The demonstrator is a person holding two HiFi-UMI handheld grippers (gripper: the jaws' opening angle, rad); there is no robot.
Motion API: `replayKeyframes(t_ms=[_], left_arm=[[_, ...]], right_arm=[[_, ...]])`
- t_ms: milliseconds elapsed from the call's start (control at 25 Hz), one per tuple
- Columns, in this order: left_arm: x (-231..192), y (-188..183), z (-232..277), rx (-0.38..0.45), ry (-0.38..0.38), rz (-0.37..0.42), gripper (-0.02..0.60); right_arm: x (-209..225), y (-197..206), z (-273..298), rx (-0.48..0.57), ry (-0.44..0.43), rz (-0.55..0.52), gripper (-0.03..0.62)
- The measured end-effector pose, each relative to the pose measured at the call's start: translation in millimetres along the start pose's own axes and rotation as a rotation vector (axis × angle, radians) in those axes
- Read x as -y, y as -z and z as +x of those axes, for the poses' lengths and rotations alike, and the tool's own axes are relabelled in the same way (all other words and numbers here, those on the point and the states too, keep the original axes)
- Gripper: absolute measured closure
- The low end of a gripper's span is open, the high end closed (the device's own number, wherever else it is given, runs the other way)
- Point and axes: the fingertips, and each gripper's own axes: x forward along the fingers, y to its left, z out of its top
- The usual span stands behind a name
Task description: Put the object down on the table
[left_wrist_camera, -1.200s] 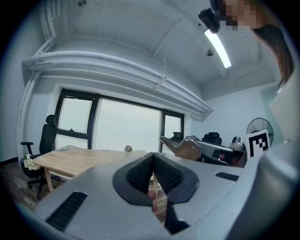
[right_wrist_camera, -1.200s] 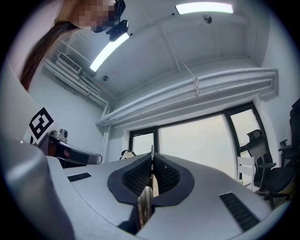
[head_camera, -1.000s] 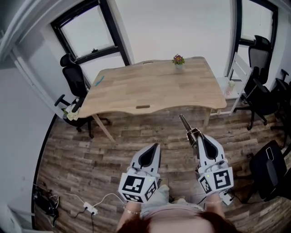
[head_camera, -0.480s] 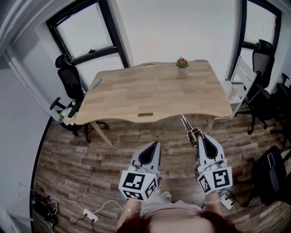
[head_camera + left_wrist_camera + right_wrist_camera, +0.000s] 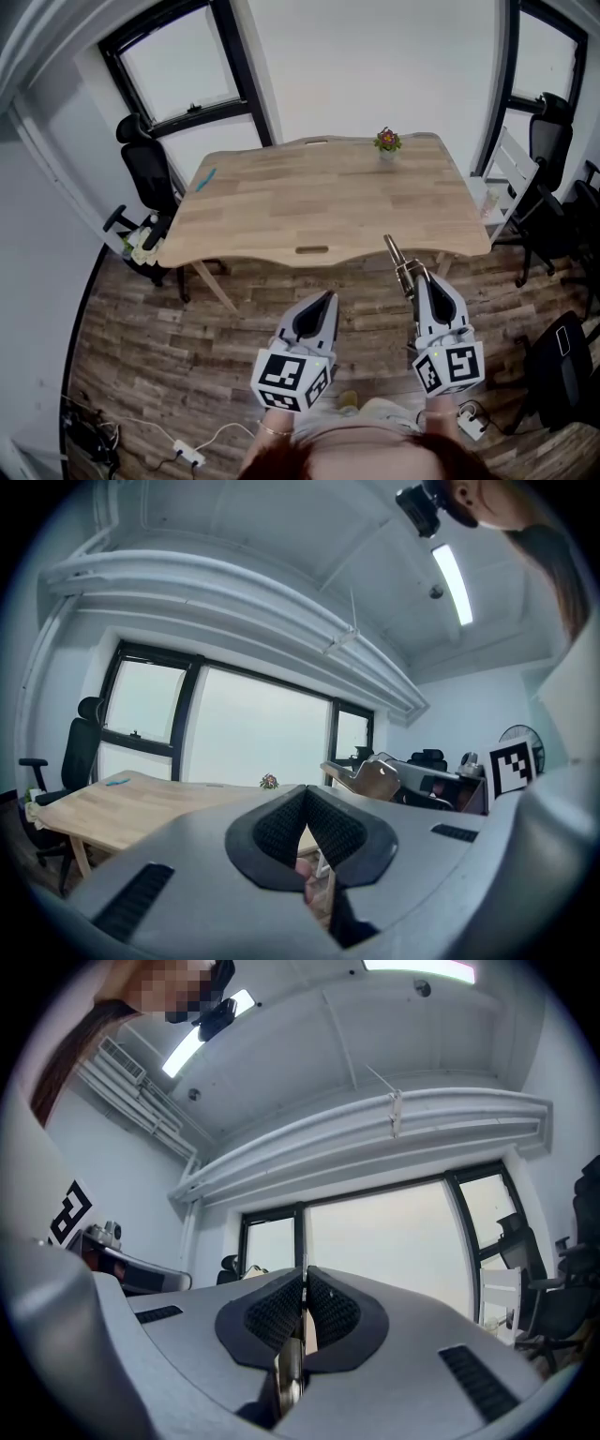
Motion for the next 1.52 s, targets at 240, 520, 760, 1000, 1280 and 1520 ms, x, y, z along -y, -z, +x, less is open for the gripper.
replayKeyframes(t_ms=[240,520,760,1000,1280,1520], left_arm=[[-16.4,-1.4,4.9,0.012,0.01,-0.025,0.58],[-29.0,4.5,26.3,-0.004,0.021,-0.042,0.58],[-41.2,2.2,59.6,-0.007,0.027,-0.036,0.58],[-58.7,-6.3,101.0,-0.006,0.036,-0.03,0.58],[-77.7,-13.8,153.4,-0.006,0.054,-0.03,0.58],[-93.8,-21.4,195.2,-0.014,0.057,-0.038,0.58]], right_arm=[[-6.8,4.2,15.0,-0.009,0.001,-0.001,0.589],[-1.2,17.1,34.2,-0.034,0.007,0.007,0.589],[16.7,25.2,64.5,-0.029,0.012,0.018,0.589],[36.0,36.9,103.2,-0.04,0.018,0.027,0.589],[60.3,48.6,150.5,-0.052,0.019,0.038,0.589],[74.8,55.5,194.4,-0.069,-0.003,0.044,0.589]])
